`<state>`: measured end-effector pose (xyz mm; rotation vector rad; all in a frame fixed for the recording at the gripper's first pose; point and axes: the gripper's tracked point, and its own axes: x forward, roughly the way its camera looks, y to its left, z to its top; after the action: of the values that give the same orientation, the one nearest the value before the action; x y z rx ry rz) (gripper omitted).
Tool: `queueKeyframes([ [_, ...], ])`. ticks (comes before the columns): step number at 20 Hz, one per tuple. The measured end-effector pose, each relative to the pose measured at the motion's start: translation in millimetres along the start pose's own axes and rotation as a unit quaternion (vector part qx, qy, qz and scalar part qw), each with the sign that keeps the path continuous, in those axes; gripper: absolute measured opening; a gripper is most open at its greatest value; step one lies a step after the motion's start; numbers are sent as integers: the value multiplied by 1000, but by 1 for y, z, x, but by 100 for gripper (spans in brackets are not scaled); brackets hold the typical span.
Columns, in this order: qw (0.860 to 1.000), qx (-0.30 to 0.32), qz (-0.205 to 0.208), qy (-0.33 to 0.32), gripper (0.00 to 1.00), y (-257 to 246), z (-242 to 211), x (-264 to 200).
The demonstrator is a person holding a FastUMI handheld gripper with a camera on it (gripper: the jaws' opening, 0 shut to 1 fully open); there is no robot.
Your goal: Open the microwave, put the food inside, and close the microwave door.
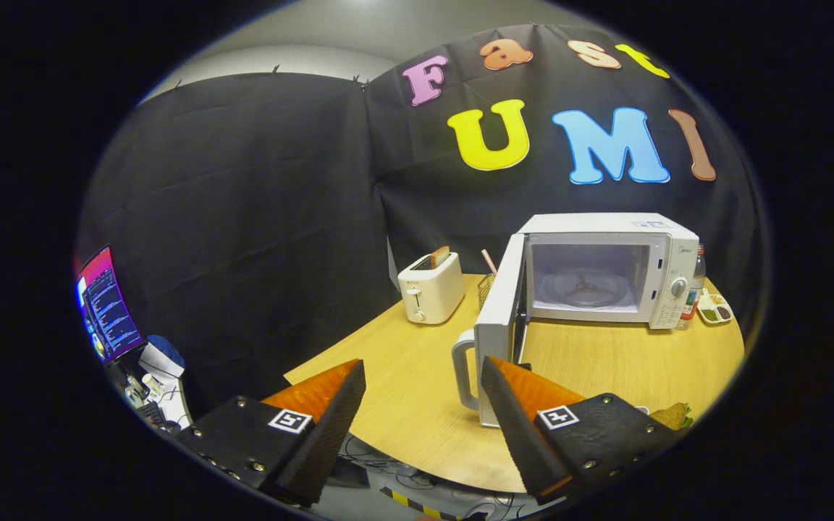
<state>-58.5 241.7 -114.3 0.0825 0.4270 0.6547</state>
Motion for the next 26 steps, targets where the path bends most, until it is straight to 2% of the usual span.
queueKeyframes([
  [4,1000,7,-27,-2,98,-44,8,-22],
  [9,997,52,-60,1,98,-107,15,-43],
  [16,990,117,-79,24,98,-192,8,-70],
  [22,975,188,-95,77,97,-253,-34,-87],
  [26,956,255,-94,110,96,-277,-67,-97],
])
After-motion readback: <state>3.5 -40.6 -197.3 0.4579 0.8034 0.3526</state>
